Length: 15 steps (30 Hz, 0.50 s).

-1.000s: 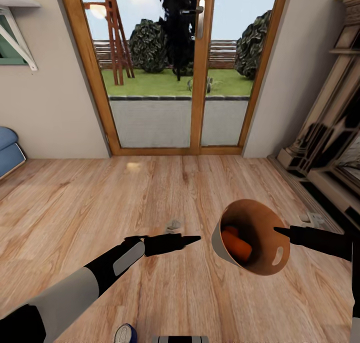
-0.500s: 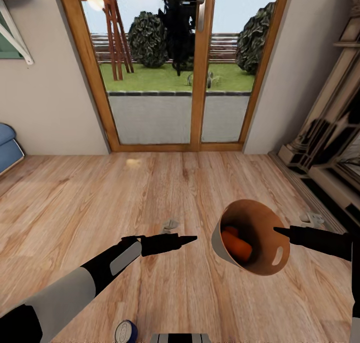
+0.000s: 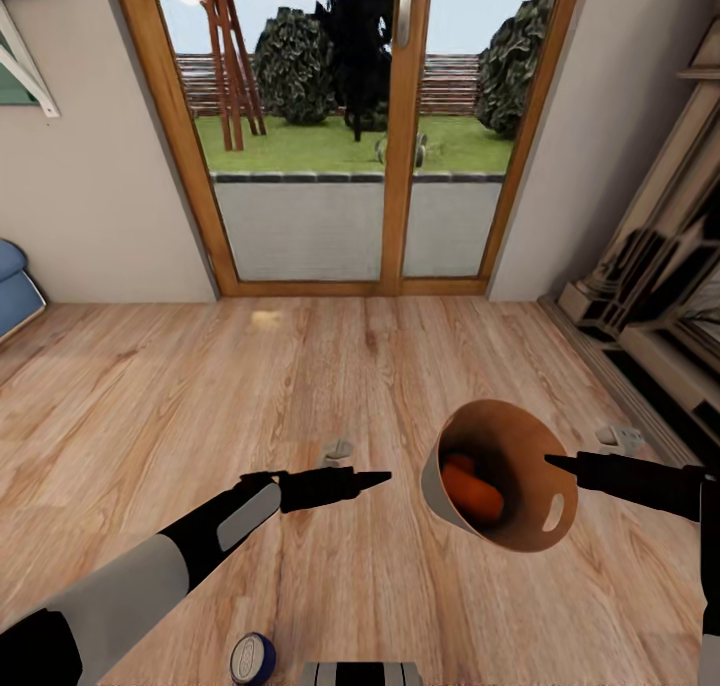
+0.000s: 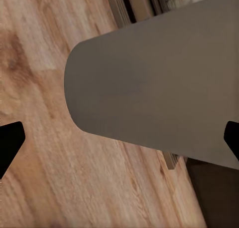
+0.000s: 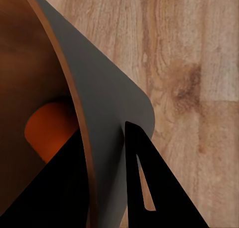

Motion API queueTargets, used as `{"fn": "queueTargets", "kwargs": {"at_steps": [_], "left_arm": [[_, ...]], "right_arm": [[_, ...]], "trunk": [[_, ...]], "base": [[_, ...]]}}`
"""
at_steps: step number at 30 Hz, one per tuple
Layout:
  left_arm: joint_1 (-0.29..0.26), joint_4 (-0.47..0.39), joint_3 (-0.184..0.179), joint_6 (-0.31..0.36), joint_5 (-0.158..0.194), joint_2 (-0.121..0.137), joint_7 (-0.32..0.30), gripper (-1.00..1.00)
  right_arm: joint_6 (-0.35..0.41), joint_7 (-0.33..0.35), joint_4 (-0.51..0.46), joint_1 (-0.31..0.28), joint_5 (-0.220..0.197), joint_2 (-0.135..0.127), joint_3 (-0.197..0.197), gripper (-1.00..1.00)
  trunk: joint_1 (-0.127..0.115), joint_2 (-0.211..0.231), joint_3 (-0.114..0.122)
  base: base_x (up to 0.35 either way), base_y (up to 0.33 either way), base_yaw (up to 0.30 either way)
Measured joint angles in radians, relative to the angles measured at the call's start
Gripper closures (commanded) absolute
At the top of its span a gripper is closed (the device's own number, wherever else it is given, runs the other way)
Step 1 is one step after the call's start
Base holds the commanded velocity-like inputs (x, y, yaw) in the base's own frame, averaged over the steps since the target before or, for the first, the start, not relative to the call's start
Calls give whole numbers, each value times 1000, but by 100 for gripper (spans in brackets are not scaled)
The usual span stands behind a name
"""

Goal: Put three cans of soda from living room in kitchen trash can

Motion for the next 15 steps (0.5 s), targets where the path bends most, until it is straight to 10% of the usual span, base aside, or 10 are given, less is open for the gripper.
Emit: {"fn": "queueTargets", "kwargs": {"at_steps": [15], "left_arm": [[0, 1, 0, 0, 0, 15, 0, -100]], "right_arm": [[-1, -1, 0, 0, 1, 0, 1, 100]], "trunk": [[0, 0, -24]], "base": [[0, 0, 0]]}}
